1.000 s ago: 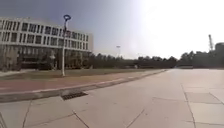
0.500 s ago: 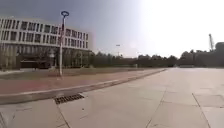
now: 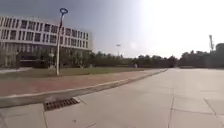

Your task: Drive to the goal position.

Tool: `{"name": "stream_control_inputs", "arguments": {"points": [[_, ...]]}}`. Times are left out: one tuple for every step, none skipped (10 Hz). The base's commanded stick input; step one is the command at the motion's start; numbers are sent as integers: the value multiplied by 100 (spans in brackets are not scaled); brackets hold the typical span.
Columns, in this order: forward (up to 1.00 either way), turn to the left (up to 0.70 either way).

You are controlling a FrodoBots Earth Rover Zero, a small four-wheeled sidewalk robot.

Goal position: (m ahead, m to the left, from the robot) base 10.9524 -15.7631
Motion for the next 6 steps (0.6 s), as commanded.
{"name": "stream_control_inputs", "arguments": {"points": [[70, 0], [70, 0], [70, 0], [70, 0], [70, 0], [70, 0]]}}
